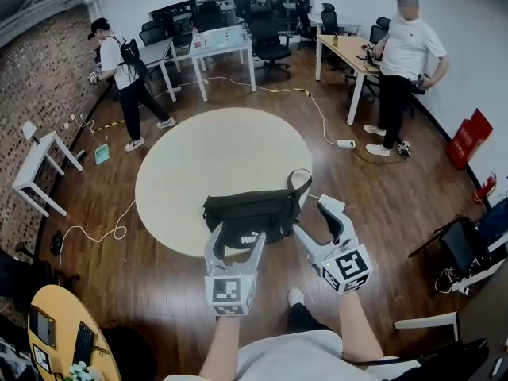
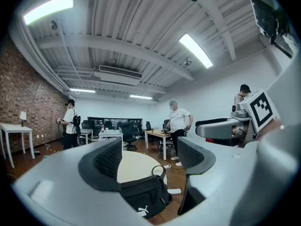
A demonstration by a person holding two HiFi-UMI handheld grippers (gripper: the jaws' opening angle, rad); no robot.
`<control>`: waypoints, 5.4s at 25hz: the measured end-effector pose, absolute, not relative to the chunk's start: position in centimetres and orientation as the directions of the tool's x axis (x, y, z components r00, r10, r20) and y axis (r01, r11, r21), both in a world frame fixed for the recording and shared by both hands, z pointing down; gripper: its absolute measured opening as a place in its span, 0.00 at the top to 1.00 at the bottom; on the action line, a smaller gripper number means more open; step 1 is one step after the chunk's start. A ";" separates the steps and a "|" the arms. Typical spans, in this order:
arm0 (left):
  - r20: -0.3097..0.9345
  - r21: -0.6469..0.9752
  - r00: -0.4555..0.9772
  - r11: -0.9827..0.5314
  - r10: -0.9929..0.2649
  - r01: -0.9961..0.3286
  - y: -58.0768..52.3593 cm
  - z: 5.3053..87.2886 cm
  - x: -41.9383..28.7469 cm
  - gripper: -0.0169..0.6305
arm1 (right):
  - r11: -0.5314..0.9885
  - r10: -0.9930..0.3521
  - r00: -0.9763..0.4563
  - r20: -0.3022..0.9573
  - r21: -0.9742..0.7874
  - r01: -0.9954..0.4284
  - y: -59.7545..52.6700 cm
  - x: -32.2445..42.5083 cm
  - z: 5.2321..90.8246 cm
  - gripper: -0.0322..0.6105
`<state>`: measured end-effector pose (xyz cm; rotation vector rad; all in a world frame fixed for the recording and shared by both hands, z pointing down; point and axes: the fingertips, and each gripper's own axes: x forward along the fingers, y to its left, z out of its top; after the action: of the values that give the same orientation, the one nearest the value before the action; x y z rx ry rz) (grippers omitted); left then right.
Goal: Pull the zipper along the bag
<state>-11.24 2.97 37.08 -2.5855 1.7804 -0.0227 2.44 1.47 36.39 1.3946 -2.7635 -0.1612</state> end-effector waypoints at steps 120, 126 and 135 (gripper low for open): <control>0.609 0.477 0.420 -0.112 -0.673 -0.872 -16.5 65.6 -6.6 0.94 | 0.807 -0.096 -0.764 0.637 -0.399 -0.434 -25.9 3.0 71.6 0.95; 0.609 0.445 0.352 -0.061 -0.711 -0.893 -15.7 65.1 -13.4 0.94 | 0.800 -0.128 -0.735 0.666 -0.369 -0.474 -26.1 3.3 71.6 0.95; 0.629 0.382 0.203 0.072 -0.750 -0.921 -14.4 65.2 -26.2 0.94 | 0.774 -0.170 -0.696 0.698 -0.342 -0.532 -26.1 3.5 71.6 0.95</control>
<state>-26.24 -14.38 65.24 -2.8685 2.6524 -0.4723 3.54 -26.06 71.60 0.5202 -2.2962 0.7055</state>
